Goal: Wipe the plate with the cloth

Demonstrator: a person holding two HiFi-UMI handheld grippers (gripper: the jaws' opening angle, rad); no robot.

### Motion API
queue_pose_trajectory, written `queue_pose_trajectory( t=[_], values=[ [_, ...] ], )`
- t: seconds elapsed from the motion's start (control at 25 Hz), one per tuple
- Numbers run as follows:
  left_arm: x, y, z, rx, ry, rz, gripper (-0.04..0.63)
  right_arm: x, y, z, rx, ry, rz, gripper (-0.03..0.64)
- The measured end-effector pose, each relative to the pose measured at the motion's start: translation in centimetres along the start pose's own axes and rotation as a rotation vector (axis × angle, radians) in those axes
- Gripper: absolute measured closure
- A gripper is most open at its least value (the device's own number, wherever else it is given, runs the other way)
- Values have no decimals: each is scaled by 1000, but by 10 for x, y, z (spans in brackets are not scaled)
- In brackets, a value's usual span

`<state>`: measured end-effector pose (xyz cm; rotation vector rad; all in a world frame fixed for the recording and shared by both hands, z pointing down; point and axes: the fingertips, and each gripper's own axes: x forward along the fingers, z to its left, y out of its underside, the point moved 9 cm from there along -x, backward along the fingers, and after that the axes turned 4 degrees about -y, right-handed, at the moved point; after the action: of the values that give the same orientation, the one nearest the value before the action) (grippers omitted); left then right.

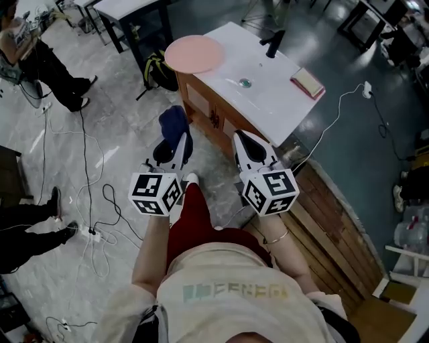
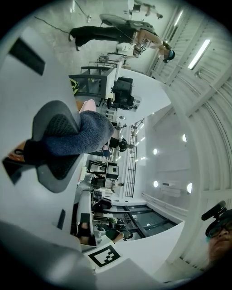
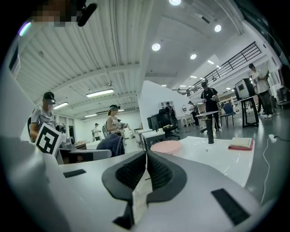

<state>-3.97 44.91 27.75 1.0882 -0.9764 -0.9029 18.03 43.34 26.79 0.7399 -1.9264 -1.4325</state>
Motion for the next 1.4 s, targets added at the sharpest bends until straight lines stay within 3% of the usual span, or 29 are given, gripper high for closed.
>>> queue_pose_trajectory(
  t=[0.72, 1.0, 1.4],
  values=[
    [178, -51, 164, -31, 22, 45, 515, 236, -34, -64, 41, 93, 97, 578],
    [223, -61, 206, -43, 61, 53, 515, 284, -45, -80, 44, 159, 93, 578],
    [250, -68, 235, -62, 122, 48, 515, 312, -47, -88, 24, 253, 138, 578]
  ],
)
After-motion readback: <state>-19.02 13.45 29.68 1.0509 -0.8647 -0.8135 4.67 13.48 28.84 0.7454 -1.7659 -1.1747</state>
